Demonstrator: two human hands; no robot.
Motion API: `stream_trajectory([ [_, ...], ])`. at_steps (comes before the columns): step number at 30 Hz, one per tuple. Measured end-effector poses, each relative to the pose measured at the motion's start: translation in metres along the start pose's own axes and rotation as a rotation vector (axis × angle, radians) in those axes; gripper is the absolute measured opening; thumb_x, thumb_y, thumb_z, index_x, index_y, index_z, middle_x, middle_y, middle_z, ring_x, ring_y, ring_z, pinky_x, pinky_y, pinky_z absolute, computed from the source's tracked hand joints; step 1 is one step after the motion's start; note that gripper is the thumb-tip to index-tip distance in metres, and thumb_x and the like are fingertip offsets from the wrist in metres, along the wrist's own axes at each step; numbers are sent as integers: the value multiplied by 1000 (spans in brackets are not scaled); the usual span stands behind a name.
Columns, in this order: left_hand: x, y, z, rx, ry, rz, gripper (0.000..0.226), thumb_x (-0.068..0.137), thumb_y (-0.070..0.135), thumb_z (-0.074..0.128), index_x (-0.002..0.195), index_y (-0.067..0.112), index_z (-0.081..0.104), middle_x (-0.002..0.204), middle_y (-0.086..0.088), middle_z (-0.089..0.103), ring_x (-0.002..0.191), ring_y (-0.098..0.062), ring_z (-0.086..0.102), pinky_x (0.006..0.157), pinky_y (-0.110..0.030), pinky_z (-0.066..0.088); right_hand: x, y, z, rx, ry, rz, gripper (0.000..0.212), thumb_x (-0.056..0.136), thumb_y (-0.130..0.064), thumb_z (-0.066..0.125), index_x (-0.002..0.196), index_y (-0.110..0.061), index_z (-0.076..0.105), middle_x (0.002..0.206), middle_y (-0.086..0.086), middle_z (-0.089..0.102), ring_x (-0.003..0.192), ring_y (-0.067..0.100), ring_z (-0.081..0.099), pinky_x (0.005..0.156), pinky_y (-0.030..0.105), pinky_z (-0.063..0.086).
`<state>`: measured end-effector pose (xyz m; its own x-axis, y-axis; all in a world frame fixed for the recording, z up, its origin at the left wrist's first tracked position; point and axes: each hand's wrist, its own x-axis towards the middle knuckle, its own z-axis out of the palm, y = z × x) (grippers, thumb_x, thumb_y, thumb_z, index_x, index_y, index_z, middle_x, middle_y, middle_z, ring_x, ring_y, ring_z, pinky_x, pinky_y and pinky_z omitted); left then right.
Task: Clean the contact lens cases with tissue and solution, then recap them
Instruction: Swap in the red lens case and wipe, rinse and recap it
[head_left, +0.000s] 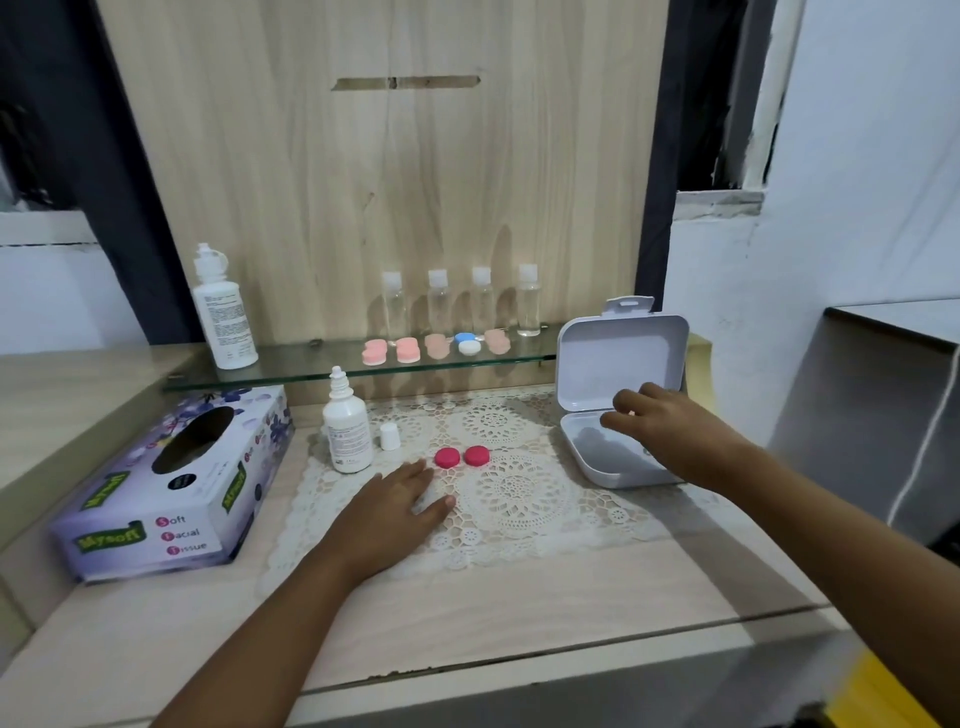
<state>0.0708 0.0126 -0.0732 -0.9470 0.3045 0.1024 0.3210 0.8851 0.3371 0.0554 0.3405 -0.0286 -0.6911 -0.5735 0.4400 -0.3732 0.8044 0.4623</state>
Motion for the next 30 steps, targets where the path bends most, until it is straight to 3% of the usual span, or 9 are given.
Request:
stream_trajectory([
  [4, -1, 1, -1, -6, -6, -3, 62, 95, 51, 36, 147, 18, 27, 157, 7, 13, 143, -7, 10, 115, -27, 8, 0, -2, -2, -62, -24, -94, 47, 44, 9, 76, 81, -18, 65, 77, 2, 58, 60, 20, 49, 45, 29, 38],
  [9, -2, 2, -2, -10, -9, -4, 62, 95, 51, 36, 147, 19, 26, 157, 7, 13, 143, -7, 10, 115, -27, 9, -3, 1, 9, -24, 8, -24, 52, 47, 12, 76, 86, -20, 64, 81, 1, 58, 63, 19, 49, 47, 28, 38],
  [12, -2, 2, -2, -8, -10, -6, 62, 95, 51, 36, 147, 19, 26, 157, 7, 13, 143, -7, 11, 115, -27, 9, -2, 1, 15, 72, 82, 53, 56, 48, 17, 74, 92, -15, 65, 83, 6, 59, 60, 23, 50, 45, 31, 43],
  [16, -3, 3, -3, -5, -11, -13, 62, 95, 51, 37, 147, 19, 27, 157, 8, 13, 143, -9, 13, 114, -28, 10, 8, -7, 5, 180, 211, 153, 40, 59, 7, 78, 95, -6, 66, 85, 12, 63, 64, 31, 55, 50, 39, 51],
  [21, -2, 2, -3, -23, -5, -12, 61, 94, 51, 39, 146, 20, 29, 156, 7, 15, 143, -9, 15, 115, -29, 12, 26, -44, -10, 445, 364, 275, 30, 74, -7, 75, 102, -3, 65, 88, 11, 65, 76, 32, 58, 67, 30, 42],
  [26, -1, 0, -3, -44, 9, -9, 62, 93, 52, 42, 145, 21, 33, 156, 7, 18, 142, -8, 17, 116, -30, 14, 44, -95, -16, 826, 257, 331, 29, 82, -22, 70, 107, -10, 66, 92, -3, 59, 80, 10, 54, 69, 7, 34],
  [30, -1, -2, -3, -138, 46, 16, 66, 85, 60, 51, 141, 29, 38, 150, 9, 32, 137, -11, 30, 111, -30, 26, 51, -118, -14, 918, 119, 320, 26, 85, -28, 65, 107, -16, 67, 98, -1, 66, 81, 7, 56, 70, 12, 39],
])
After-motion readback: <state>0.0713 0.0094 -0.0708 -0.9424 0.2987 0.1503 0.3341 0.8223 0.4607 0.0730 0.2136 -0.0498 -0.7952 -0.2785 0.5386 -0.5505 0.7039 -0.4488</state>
